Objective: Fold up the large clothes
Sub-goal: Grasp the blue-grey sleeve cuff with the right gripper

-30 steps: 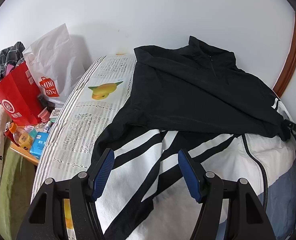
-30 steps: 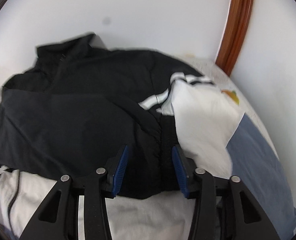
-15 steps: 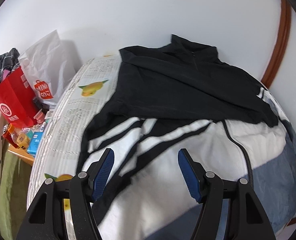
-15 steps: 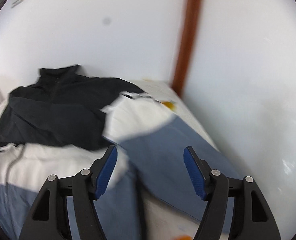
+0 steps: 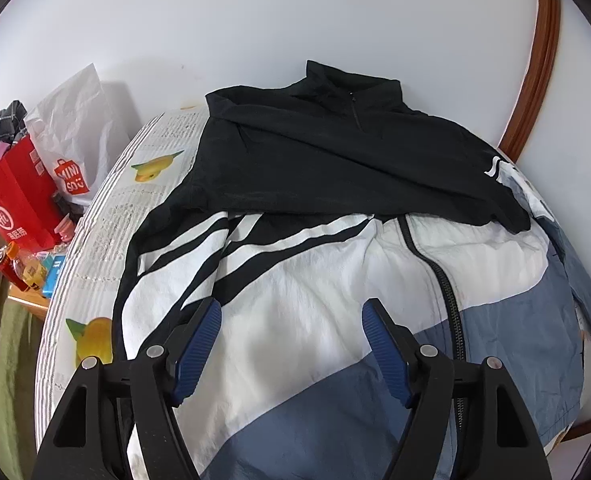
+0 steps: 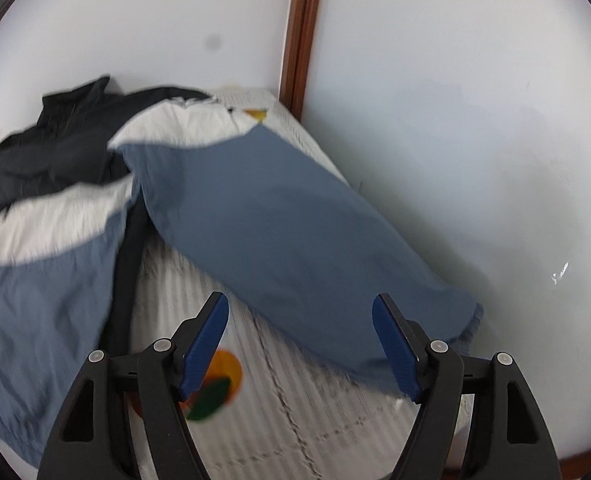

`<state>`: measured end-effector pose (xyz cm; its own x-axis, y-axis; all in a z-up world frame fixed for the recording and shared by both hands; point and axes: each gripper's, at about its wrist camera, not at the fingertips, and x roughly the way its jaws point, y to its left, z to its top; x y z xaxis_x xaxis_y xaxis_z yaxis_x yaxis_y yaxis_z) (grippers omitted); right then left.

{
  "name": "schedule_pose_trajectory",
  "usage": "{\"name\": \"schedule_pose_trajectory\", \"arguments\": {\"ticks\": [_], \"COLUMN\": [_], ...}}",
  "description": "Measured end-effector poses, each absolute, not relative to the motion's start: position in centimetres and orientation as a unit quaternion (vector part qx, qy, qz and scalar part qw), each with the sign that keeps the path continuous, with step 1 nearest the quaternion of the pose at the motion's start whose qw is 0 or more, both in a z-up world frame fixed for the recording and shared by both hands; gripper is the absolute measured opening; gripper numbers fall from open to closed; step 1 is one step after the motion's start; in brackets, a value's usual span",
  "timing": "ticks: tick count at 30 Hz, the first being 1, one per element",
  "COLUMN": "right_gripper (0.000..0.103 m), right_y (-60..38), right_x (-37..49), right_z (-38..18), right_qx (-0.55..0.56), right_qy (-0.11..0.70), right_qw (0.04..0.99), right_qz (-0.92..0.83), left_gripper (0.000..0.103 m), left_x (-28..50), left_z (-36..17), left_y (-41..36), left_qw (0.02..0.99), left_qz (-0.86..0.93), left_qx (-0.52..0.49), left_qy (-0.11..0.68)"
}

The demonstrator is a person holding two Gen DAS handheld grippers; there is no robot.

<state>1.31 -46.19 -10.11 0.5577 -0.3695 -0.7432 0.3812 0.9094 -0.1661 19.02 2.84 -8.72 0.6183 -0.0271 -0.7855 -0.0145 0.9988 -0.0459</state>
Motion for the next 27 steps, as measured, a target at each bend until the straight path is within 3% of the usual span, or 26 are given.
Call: {"name": "schedule_pose_trajectory", "arguments": {"ticks": [11,13,17,18,27], "right_gripper": [0.073,0.065,0.012,0.007,0.002], "right_y": [-48.7,-49.2,-49.7,-49.7,-46.6], "right_x": [0.1,0.0,1.0,1.3,4.6], "right_z": [-13.5,-13.5,-13.6,-13.6,-6.5], "right_qx": [0.008,0.015,0.023,0.015,-0.012], "right_qy": [0.437,0.435,0.438,0.443,0.373], "right_qw": [0.864,0.862,0.861,0.856,0.883], "right_qz": [-0.25,-0.259,-0.258,-0.266,-0.285], "left_gripper": [0.071,0.071,0.071,0.071,0.071], "left_x": [17.6,17.3,17.0,16.8,16.2], "left_z": [-10.9,-10.9,-11.2,-11.2,-12.7], "left_y": [5.0,5.6,7.3,7.7,10.7], "left_qw": [0.888,0.888,0.886,0.886,0.877], "left_qz": [0.023,0.027,0.05,0.05,0.065], "left_qx": [-0.029,-0.031,-0.036,-0.039,-0.047], "left_qy": [0.459,0.458,0.46,0.46,0.473]}}
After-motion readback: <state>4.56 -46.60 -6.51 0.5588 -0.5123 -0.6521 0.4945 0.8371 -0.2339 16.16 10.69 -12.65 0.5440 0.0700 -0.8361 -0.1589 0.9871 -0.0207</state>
